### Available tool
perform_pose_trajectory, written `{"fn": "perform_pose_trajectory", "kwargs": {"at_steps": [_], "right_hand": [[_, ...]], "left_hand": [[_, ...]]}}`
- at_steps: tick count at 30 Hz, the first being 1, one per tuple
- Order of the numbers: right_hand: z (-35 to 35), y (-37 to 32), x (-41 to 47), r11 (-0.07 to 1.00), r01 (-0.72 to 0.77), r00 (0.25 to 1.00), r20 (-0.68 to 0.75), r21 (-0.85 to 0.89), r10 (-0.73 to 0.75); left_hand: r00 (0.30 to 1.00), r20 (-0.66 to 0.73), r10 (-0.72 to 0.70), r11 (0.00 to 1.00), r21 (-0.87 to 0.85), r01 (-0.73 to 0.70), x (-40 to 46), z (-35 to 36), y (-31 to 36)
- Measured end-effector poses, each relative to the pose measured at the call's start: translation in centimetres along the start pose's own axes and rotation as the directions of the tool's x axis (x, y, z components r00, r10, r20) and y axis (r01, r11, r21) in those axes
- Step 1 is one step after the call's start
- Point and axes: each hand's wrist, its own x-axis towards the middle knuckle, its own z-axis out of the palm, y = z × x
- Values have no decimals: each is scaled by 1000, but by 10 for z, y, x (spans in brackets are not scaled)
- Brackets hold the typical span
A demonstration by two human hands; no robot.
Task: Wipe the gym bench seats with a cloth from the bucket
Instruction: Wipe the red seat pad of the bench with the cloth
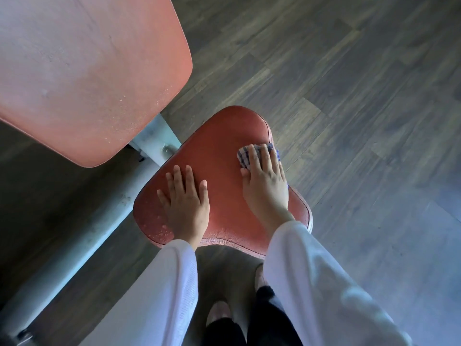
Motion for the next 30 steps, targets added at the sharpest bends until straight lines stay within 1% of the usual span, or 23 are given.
{"fn": "perform_pose_trajectory", "kwargs": {"at_steps": [3, 5, 6, 8, 10, 11, 12, 13, 14, 17, 18, 19, 20, 22, 23, 25, 26, 27, 28, 30], "right_hand": [[-1, -1, -1, 977, 215, 976, 40, 9, -215], [-3, 5, 2, 964, 266, 962, 57, 14, -267], [-2, 9, 9, 967, 253, 966, 40, 13, -254], [0, 15, 31, 984, 173, 985, -19, 32, -172], [0, 15, 57, 995, 55, 998, 31, 78, -58], [2, 14, 69, 997, 23, 998, 59, 78, -28], [3, 10, 78, 998, 22, 997, 72, 61, -27], [3, 6, 83, 998, 56, 995, 81, 40, -59], [3, 0, 84, 992, 123, 987, 99, 21, -125], [6, -7, 77, 929, 368, 914, 173, 22, -366], [7, -5, 75, 911, 411, 896, 169, 29, -410], [9, -2, 76, 906, 422, 895, 143, 30, -422], [10, 2, 79, 914, 405, 909, 100, 29, -406], [12, 5, 91, 948, 317, 948, 24, 19, -318], [12, 3, 97, 964, 264, 964, 24, 14, -264], [13, -6, 109, 980, 200, 976, 89, -12, -198], [15, -12, 112, 975, 222, 968, 124, -21, -217], [17, -18, 113, 960, 280, 948, 161, -19, -273], [19, -24, 111, 932, 363, 913, 201, -4, -355], [24, -32, 102, 850, 525, 815, 260, 49, -518]], "left_hand": [[1000, 4, -19, 998, 59, 19, 9, 8, 0], [1000, 26, 16, 988, 151, -20, 17, 13, -4], [999, 32, 7, 988, 155, -12, 22, 14, -4], [998, 13, -64, 996, 58, 63, 26, 9, 2], [997, -3, -83, 997, 1, 83, 27, 3, 9], [997, -17, -80, 997, -3, 80, 26, 3, 10], [996, -33, -77, 997, 0, 77, 25, 3, 10], [996, -49, -75, 997, 8, 75, 25, 5, 10], [995, -60, -76, 997, 13, 77, 24, 7, 9], [992, -84, -90, 995, 24, 93, 25, 8, 9], [992, -86, -88, 996, 27, 91, 25, 9, 9], [993, -90, -81, 996, 35, 85, 25, 9, 9], [993, -94, -78, 996, 39, 82, 25, 10, 8], [992, -93, -87, 995, 33, 91, 25, 11, 8], [992, -91, -93, 995, 30, 96, 25, 11, 8], [990, -99, -101, 994, 30, 104, 25, 12, 9], [989, -104, -103, 994, 29, 107, 25, 12, 9], [988, -112, -103, 994, 25, 107, 25, 12, 10], [987, -126, -100, 994, 19, 103, 24, 13, 9], [984, -149, -96, 995, 15, 100, 24, 14, 9]]}}
